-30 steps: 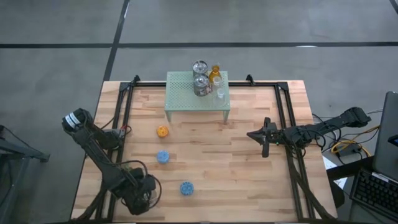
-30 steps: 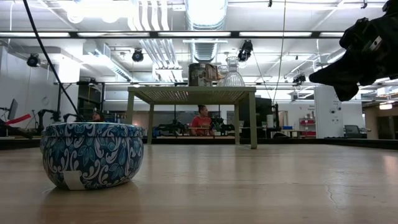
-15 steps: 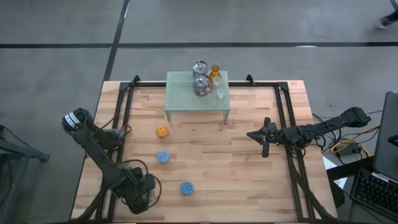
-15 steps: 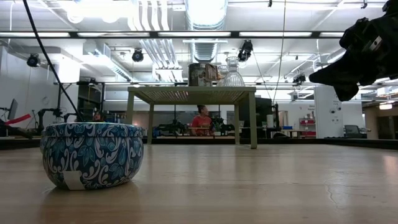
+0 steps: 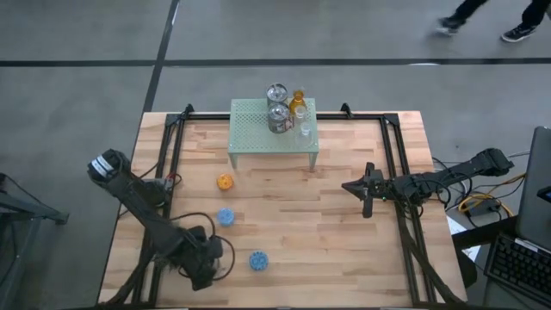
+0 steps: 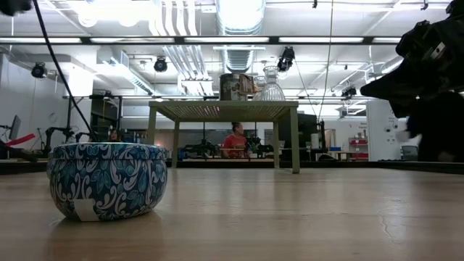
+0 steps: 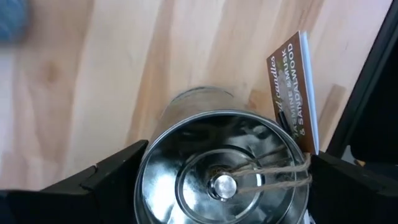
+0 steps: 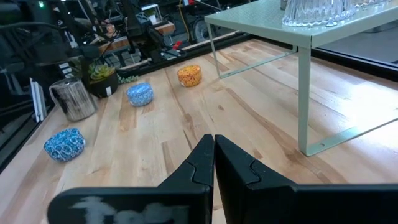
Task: Pick & Place candle stick holders
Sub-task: Put the brown scented candle on the shelf
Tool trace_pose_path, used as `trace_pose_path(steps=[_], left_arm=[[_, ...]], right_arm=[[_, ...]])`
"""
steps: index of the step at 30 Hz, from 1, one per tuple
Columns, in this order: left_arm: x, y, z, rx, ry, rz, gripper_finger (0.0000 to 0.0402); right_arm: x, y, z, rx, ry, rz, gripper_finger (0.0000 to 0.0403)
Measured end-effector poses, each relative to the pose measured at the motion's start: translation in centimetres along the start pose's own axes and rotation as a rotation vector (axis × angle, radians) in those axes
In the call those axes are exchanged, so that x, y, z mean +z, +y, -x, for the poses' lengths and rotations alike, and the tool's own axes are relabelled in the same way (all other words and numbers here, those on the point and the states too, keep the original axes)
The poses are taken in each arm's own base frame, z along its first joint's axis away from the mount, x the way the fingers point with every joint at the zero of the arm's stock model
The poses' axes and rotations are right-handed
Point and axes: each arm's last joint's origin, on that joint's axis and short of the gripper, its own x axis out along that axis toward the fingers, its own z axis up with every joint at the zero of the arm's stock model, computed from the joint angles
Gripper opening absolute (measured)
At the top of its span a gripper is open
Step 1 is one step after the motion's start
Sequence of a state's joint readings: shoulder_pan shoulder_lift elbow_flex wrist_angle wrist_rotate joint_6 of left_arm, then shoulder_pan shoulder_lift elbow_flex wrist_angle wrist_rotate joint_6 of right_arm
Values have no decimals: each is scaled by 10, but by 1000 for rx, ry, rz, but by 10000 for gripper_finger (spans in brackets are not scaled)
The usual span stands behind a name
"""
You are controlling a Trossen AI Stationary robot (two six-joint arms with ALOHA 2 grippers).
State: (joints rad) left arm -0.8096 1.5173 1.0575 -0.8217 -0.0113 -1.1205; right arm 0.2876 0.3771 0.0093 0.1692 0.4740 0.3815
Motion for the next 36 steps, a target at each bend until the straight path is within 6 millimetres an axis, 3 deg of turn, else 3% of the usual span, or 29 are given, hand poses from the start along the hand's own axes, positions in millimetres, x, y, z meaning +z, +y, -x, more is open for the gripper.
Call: trace_pose_path(steps=[9, 16, 22, 28, 36], left_arm=[[40, 14, 28, 71, -5, -80, 362], [85, 42, 63, 134, -24, -140, 362], [126, 75, 106, 184, -107, -168, 362], [159, 120, 161, 279, -241, -138, 362], [181, 193, 209, 371, -367, -12, 362]], right_arm=[[0, 0, 0, 0, 0, 0, 8], [0, 0, 0, 0, 0, 0, 8], [0, 0, 0, 0, -1, -1, 8], [0, 0, 0, 0, 0, 16, 8], [0, 0, 0, 1, -1, 21, 8]])
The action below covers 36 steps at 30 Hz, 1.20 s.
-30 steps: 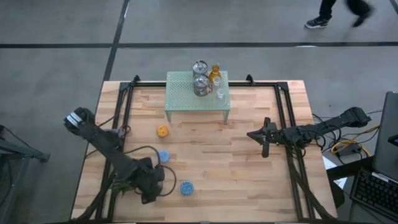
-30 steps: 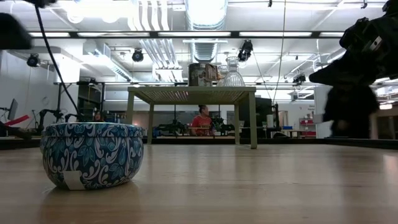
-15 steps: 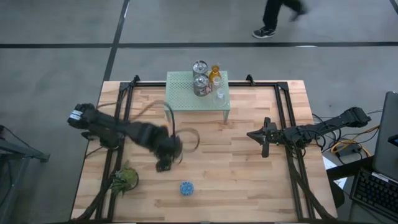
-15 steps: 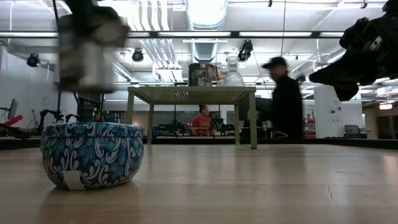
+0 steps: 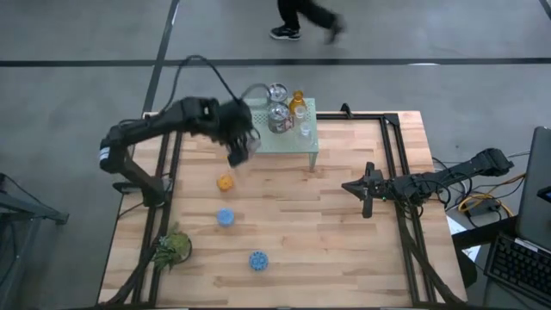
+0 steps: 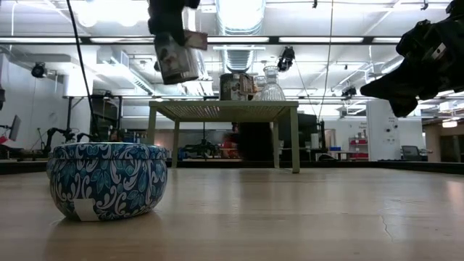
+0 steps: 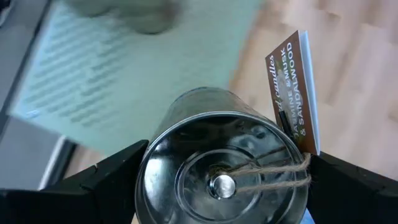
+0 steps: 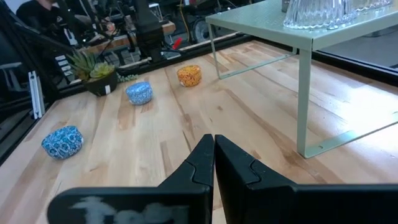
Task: Pick & Place candle stick holders
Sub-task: Put the brown scented candle on the shelf
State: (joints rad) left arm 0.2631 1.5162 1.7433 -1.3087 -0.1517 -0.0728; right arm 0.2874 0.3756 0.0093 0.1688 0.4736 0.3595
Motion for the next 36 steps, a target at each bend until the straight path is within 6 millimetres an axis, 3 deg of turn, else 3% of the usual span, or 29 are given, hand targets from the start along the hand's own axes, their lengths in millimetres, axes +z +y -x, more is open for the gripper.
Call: trace_pose_path(steps=[5, 9, 19, 36], left_arm=[[7, 41, -7, 47, -38, 110, 362], [11, 57, -18, 64, -30, 146, 362], [18, 57, -45, 12, 36, 114, 369], [23, 57, -51, 26, 16, 81, 393]], right_arm=[[0, 0, 0, 0, 0, 4, 8], [0, 0, 0, 0, 0, 4, 8], [0, 0, 0, 0, 0, 23, 8], [0, 0, 0, -1, 0, 30, 8]])
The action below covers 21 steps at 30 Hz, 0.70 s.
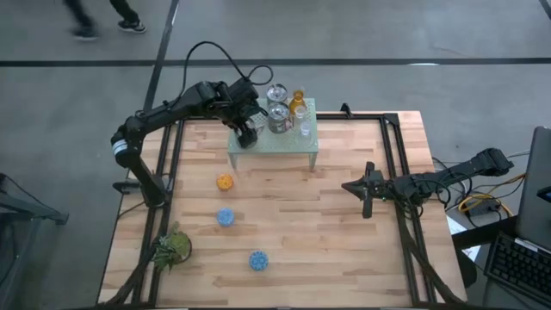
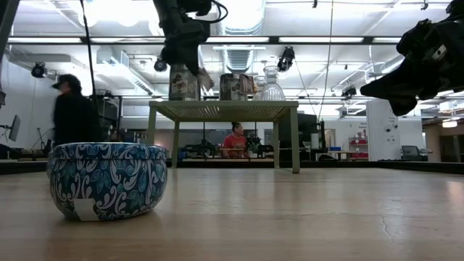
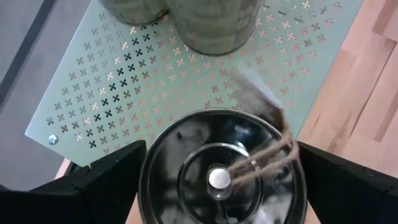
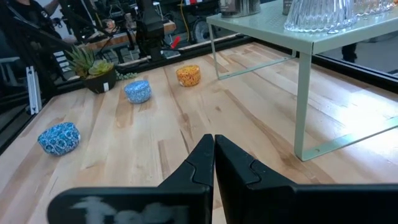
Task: Pick & Place candle stick holders
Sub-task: Put the brown scented candle on the shelf
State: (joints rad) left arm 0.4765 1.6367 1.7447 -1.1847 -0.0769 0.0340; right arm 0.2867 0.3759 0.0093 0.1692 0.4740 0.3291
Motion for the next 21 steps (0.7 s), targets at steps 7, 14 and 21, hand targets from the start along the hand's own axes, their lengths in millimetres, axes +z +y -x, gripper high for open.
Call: trace_pose_path(steps=[7, 14, 21], left_arm=[[1, 0, 0, 8, -10, -23, 399], [4, 5, 16, 228, -34, -47, 399], [6, 4, 62, 220, -165, -62, 399]], right_arm=[[0, 0, 0, 0, 0, 0, 8], [0, 0, 0, 0, 0, 0, 8], [0, 0, 0, 0, 0, 0, 8]])
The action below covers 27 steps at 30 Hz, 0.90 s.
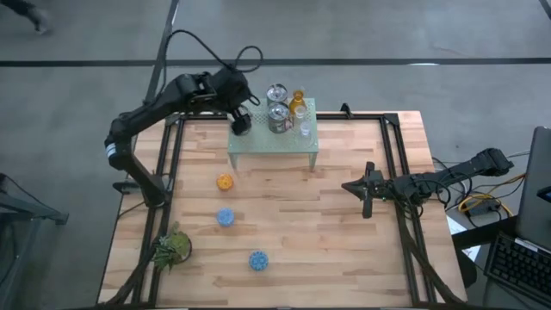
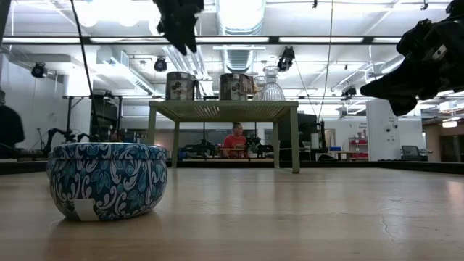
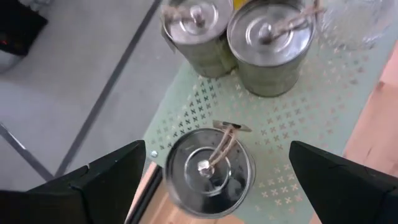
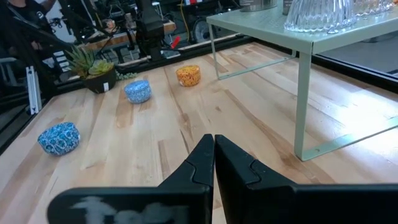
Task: Pick & Place candle stick holders
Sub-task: Put the brown scented candle on the shelf
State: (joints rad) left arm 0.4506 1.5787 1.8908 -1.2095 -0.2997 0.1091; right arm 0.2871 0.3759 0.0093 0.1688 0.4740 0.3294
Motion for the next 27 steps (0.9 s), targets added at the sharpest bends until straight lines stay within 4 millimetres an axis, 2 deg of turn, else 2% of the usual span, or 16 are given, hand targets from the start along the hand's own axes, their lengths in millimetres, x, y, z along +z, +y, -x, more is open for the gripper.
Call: trace_pose_path(steps=[6, 12, 15, 20, 27], left_arm=[[-12, 10, 29, 72, -11, 6, 399], [-27, 14, 28, 153, 20, 31, 399], [-37, 12, 18, 165, 69, 26, 399], [-57, 12, -2, 373, 200, 18, 394], [-89, 9, -38, 512, 300, -11, 354]], right_arm=[[0, 0, 0, 0, 1, 1, 8], [0, 0, 0, 0, 1, 6, 8], [0, 0, 0, 1, 1, 5, 8], [0, 0, 0, 1, 1, 3, 8], [0, 0, 0, 1, 1, 1, 8]])
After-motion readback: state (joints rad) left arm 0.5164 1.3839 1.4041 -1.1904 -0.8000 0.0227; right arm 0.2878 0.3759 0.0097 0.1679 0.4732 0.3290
